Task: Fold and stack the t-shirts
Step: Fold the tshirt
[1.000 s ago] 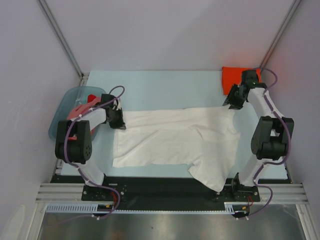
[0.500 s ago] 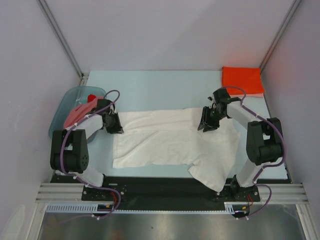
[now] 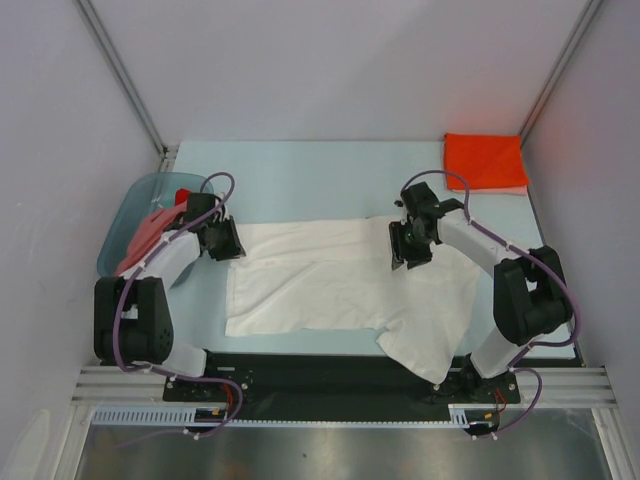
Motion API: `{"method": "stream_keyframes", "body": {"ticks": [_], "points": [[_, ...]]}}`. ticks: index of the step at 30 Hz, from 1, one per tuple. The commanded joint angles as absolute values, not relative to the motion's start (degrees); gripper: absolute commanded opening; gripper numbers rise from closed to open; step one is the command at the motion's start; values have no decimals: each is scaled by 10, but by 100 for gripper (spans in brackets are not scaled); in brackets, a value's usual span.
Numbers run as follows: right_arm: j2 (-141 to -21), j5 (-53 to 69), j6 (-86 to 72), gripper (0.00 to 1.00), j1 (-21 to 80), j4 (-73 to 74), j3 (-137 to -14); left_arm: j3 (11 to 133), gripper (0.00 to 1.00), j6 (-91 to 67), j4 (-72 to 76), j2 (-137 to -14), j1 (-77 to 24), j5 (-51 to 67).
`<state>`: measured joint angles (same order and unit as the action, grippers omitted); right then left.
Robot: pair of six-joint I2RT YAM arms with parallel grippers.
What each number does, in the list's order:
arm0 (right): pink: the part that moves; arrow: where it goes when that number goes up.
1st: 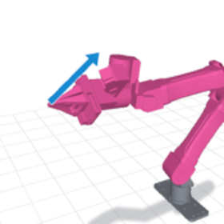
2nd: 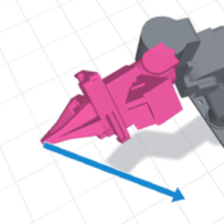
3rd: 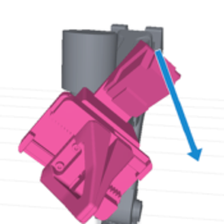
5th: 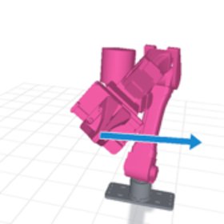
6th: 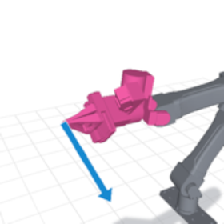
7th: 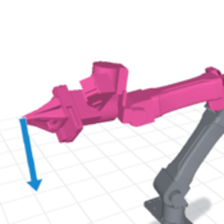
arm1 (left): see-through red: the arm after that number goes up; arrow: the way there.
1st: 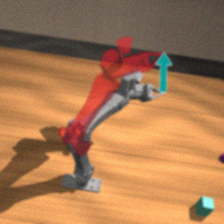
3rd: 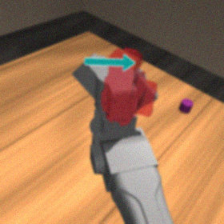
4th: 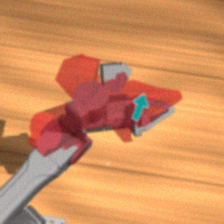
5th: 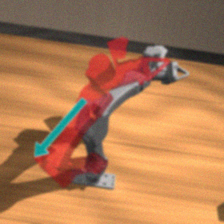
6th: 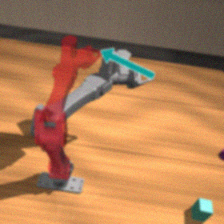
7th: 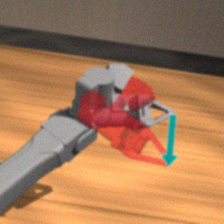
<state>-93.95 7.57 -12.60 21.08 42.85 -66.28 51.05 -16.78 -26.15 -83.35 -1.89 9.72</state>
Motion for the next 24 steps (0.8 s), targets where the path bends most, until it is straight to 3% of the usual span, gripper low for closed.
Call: {"method": "stream_keyframes", "body": {"ticks": [1,3,5,10,14,20,24], "points": [[-940,22,-131,49,214,425,-670,548,29,-150,-248,-860,-18,115],[-952,1,-141,50,208,439,-685,568,38,-150,-265,-870,-19,119],[-946,1,-155,52,185,442,-689,566,41,-156,-278,-861,-19,113],[-903,67,-175,58,91,423,-663,520,61,-185,-283,-818,-19,85],[-885,119,-185,59,19,419,-642,507,61,-185,-279,-825,-26,67],[-875,195,-201,58,-61,406,-596,519,52,-170,-300,-850,-43,20],[-867,208,-209,58,-76,396,-574,503,58,-210,-286,-851,-42,3]]}}
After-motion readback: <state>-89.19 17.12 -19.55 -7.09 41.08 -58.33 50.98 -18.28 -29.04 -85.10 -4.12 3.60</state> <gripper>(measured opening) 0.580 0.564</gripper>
